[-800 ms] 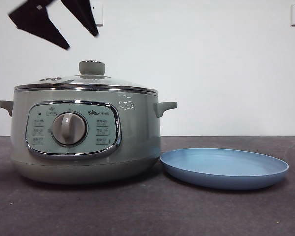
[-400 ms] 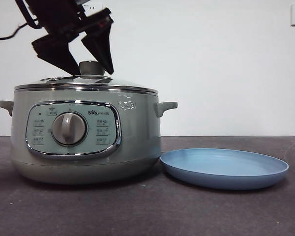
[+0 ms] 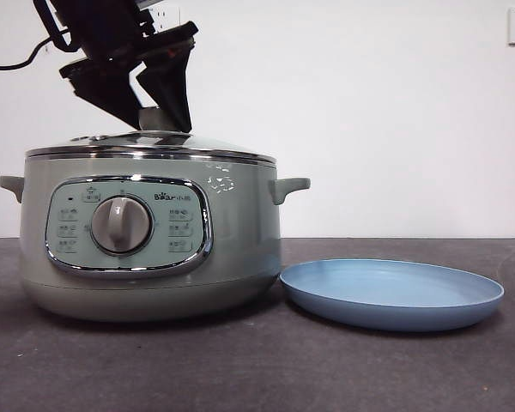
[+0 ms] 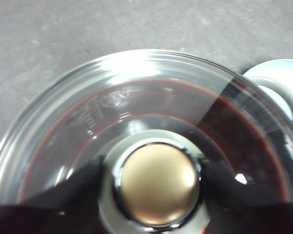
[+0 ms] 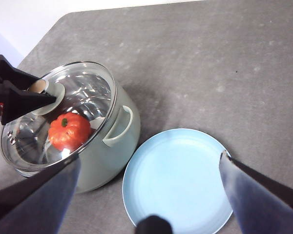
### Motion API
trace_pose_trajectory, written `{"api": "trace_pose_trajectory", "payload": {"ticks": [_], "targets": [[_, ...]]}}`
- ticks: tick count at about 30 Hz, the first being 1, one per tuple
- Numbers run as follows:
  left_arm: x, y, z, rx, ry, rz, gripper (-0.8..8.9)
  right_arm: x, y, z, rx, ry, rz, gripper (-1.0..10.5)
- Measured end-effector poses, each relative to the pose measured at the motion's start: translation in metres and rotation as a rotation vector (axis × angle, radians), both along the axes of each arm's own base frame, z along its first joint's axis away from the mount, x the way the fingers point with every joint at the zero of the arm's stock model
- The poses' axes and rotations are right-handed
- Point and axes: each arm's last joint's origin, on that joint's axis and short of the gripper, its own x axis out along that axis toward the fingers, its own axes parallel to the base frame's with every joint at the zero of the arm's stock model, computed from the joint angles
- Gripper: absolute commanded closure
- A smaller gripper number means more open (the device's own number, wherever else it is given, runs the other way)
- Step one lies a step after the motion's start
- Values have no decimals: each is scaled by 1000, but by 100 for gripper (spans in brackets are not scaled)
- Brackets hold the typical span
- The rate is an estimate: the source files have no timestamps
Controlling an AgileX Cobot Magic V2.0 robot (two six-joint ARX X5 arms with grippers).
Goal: Take the pumpkin out from the steamer,put the pumpkin in the blue plate,close the lid
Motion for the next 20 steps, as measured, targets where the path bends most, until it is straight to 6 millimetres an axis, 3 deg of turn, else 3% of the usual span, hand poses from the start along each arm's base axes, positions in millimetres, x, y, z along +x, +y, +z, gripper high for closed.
{"api": "trace_pose_trajectory", "payload": {"ticks": [13,20], "targets": [[-1,0,6,14,5,-5,822,0,0,-1,-2,7,-2,474],[-16,8,45,-18,-80,5,822,6,3,-1,21,4,2,474]]}}
